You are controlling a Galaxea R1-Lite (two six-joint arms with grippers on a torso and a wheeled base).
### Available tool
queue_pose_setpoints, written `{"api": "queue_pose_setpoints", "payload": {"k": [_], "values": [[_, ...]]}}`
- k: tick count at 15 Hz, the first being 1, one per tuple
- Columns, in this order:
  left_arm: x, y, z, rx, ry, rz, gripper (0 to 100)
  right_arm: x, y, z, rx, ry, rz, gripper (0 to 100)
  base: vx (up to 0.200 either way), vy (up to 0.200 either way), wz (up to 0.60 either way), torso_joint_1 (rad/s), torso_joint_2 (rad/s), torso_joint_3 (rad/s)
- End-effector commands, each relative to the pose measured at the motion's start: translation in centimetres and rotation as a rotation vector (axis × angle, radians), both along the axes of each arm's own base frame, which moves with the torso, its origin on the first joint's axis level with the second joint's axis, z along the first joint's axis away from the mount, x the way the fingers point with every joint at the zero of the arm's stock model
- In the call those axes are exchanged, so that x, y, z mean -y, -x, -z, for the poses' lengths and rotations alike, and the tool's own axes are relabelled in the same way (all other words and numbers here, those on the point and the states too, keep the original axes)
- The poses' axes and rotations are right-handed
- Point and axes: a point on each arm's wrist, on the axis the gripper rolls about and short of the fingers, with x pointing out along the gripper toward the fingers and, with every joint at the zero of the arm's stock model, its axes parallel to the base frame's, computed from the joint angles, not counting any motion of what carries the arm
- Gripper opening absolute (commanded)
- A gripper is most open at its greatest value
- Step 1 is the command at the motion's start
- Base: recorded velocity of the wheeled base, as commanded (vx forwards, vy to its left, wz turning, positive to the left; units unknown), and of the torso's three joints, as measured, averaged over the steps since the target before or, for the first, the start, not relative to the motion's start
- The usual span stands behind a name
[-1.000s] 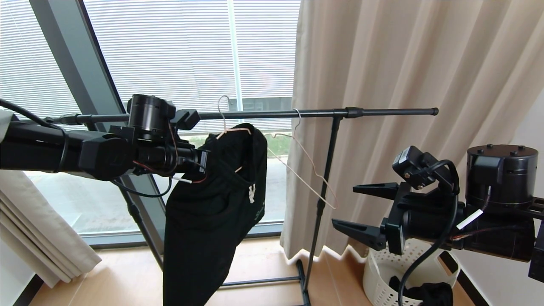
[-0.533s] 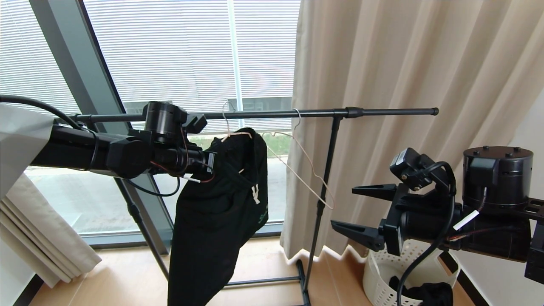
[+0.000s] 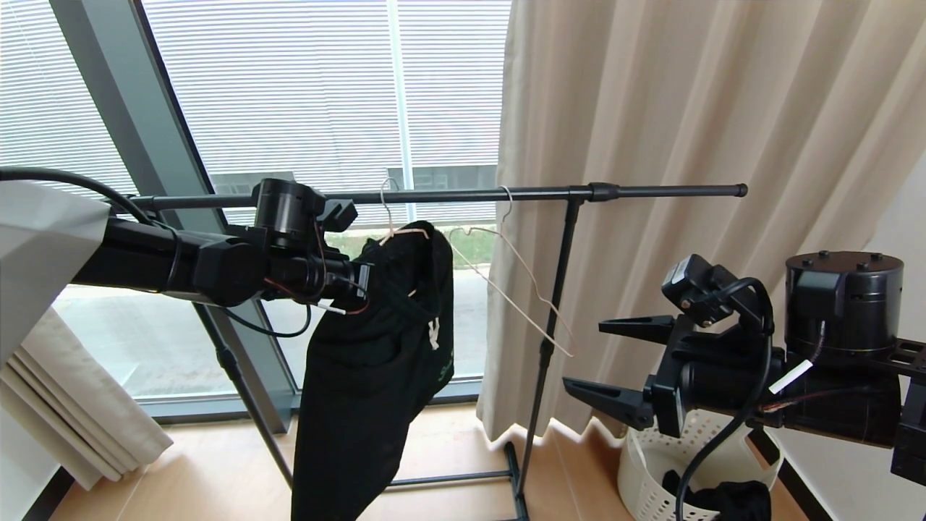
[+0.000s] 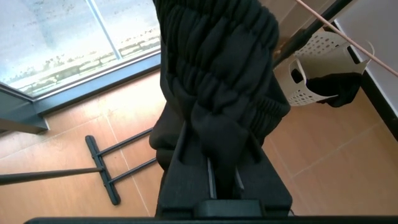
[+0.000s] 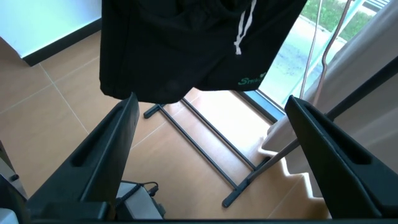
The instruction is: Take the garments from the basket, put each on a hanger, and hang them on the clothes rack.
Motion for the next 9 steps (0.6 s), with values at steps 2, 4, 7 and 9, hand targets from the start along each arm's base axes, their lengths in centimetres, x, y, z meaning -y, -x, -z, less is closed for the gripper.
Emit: {"api": "queue_pose_setpoints", "payload": {"k": [2,4,7,9], "values": [[0.03,-0.09,0.19,-0.005,0.000,0.000,0,-0.02,-0.02,-0.01,0.001,0.000,-0.001,100,0.000,0.000,0.00,0.000,0.00,0.000],[-0.01,-0.18,0.38,-0.011,0.003,-0.005,0,-0.03,-0.04,0.03,-0.001,0.000,-0.001,100,0.000,0.000,0.00,0.000,0.00,0.000],[0.03,-0.34,0.07,-0.012,0.031,-0.024,0,-0.03,-0.04,0.03,-0.001,0.000,-0.001,100,0.000,0.000,0.00,0.000,0.00,0.000],[0.02,-0.29,0.09,-0.014,0.031,-0.024,0,-0.08,-0.12,0.19,-0.006,0.003,-0.001,100,0.000,0.000,0.00,0.000,0.00,0.000]]}}
